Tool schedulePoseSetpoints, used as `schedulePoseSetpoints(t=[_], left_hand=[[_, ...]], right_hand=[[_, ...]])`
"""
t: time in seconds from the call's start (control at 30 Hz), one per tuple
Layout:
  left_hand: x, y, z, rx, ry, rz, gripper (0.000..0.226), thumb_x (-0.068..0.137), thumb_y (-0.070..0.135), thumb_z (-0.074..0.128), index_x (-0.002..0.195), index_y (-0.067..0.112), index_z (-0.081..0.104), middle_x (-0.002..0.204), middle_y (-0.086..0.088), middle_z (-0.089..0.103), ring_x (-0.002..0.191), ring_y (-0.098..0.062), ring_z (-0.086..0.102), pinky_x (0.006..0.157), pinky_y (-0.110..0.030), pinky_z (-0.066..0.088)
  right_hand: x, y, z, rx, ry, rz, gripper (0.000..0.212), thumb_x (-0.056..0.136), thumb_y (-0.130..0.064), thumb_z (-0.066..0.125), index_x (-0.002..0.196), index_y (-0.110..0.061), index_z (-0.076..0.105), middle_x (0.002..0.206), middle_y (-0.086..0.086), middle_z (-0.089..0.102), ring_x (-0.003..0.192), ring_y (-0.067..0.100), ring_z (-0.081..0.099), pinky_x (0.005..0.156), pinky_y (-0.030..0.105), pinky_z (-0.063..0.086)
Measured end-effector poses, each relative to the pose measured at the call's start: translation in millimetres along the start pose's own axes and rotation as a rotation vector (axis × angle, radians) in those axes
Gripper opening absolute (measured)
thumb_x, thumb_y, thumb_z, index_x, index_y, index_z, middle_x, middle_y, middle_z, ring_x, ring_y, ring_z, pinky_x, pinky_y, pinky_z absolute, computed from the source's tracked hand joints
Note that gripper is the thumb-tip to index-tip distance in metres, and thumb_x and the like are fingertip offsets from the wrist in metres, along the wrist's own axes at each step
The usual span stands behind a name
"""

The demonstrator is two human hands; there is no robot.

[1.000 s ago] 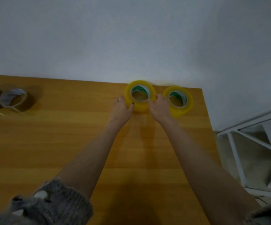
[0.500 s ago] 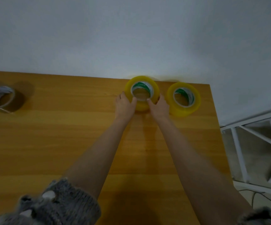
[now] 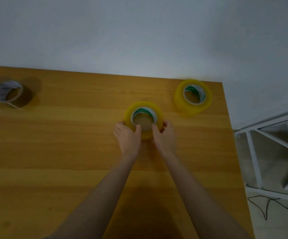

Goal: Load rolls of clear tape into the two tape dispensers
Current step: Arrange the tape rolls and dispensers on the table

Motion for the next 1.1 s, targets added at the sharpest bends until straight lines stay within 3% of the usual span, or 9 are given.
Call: schedulePoseSetpoints(t=[0.13,0.37,0.43,0.57,0.63,0.73,0.8,0.97,1.1], left_hand=[[-21,-17,-6,0.021,-0.003,0.000,0.046,0.089,0.025,0.057,0.122,-0.002,0.039,0.118,-0.018,0.043,0.111,-0.033,0.039,0.090,-0.040,0.038],[-31,-19,-16,0.088,-0.042,0.034,0.047,0.091,0.022,0.054,0.126,-0.003,0.037,0.122,-0.020,0.044,0.114,-0.035,0.039,0.093,-0.041,0.037],[-28,-19,-18,0.117,-0.087,0.059,0.053,0.091,0.023,0.054,0.133,-0.003,0.033,0.130,-0.020,0.043,0.122,-0.035,0.037,0.097,-0.042,0.035],[-22,-22,-21,0.157,-0.163,0.081,0.062,0.092,0.028,0.054,0.141,0.000,0.027,0.140,-0.018,0.037,0.130,-0.035,0.031,0.103,-0.047,0.034],[-20,-25,-22,0.135,-0.175,0.060,0.063,0.091,0.030,0.055,0.140,0.002,0.029,0.140,-0.016,0.038,0.130,-0.034,0.032,0.101,-0.049,0.038],[-17,-28,-24,0.119,-0.176,0.058,0.058,0.089,0.032,0.057,0.135,0.004,0.036,0.133,-0.015,0.043,0.125,-0.032,0.039,0.093,-0.047,0.044],[-15,-29,-25,0.123,-0.181,0.076,0.055,0.089,0.032,0.057,0.132,0.004,0.039,0.129,-0.015,0.046,0.122,-0.032,0.041,0.091,-0.048,0.045],[-15,-33,-26,0.103,-0.203,0.109,0.051,0.090,0.031,0.056,0.130,0.003,0.040,0.127,-0.015,0.046,0.121,-0.032,0.040,0.094,-0.047,0.043],[-19,-33,-29,0.106,-0.201,0.111,0.052,0.091,0.030,0.055,0.132,0.003,0.038,0.130,-0.015,0.044,0.124,-0.031,0.037,0.098,-0.046,0.040]], right_hand=[[-27,16,-3,-0.073,0.047,0.006,0.041,0.091,-0.041,0.055,0.119,-0.012,0.047,0.110,0.004,0.054,0.094,0.020,0.056,0.077,0.036,0.051],[-38,24,-13,-0.151,0.017,-0.010,0.043,0.087,-0.054,0.054,0.103,-0.015,0.049,0.098,0.002,0.055,0.085,0.019,0.056,0.062,0.029,0.043],[-24,16,-27,-0.137,0.035,-0.071,0.043,0.090,-0.055,0.050,0.105,-0.015,0.051,0.102,0.003,0.057,0.092,0.020,0.057,0.072,0.033,0.047],[28,-19,-72,-0.340,0.197,-0.306,0.038,0.095,-0.028,0.052,0.125,-0.005,0.048,0.129,0.011,0.050,0.122,0.025,0.046,0.099,0.034,0.039],[55,-32,-87,-0.509,0.219,-0.334,0.051,0.094,-0.023,0.054,0.138,-0.005,0.037,0.145,0.013,0.038,0.135,0.027,0.034,0.108,0.036,0.031],[82,-35,-89,-0.620,0.113,-0.249,0.072,0.094,-0.030,0.055,0.149,-0.004,0.016,0.157,0.014,0.018,0.146,0.029,0.015,0.116,0.046,0.019],[89,-33,-84,-0.646,0.060,-0.208,0.075,0.092,-0.035,0.057,0.148,-0.003,0.019,0.155,0.015,0.024,0.144,0.030,0.019,0.116,0.052,0.020],[97,-26,-74,-0.648,0.070,-0.197,0.057,0.085,-0.043,0.065,0.125,-0.004,0.052,0.128,0.016,0.056,0.125,0.032,0.045,0.105,0.056,0.035],[81,-22,-70,-0.632,0.088,-0.197,0.054,0.086,-0.047,0.062,0.125,-0.011,0.055,0.124,0.009,0.058,0.125,0.030,0.046,0.109,0.063,0.023]])
Point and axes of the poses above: each hand's wrist, its own x-axis towards the middle knuckle, its own z-axis out of the palm, y = z × x, the point moved 3 cm from there along x, towards the middle knuckle
